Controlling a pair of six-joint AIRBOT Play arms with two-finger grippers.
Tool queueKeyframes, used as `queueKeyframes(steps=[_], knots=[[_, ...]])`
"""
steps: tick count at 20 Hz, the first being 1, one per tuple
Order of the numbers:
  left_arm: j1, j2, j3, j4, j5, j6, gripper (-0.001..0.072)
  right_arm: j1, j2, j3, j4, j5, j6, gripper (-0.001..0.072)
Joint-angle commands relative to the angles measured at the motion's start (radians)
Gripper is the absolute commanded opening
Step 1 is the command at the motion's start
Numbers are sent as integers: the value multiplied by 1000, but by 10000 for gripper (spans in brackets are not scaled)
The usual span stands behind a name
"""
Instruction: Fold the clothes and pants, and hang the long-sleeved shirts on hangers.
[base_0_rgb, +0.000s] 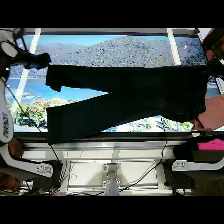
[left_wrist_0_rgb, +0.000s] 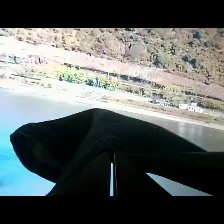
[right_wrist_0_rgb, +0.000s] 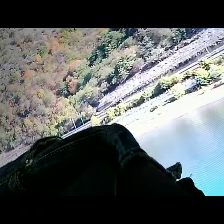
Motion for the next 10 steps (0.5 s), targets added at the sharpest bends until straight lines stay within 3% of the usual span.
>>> queueKeyframes(steps=[1, 5, 10], knots=[[-12, -105, 0, -62, 153, -7, 21, 50, -76, -3, -8, -176, 46, 25], [-30, -141, 0, -102, 394, -7, 22, 123, -139, -3, -8, -398, 47, 24], [-36, -144, 0, -101, 601, -6, 25, 151, -166, -3, -6, -539, 49, 25]])
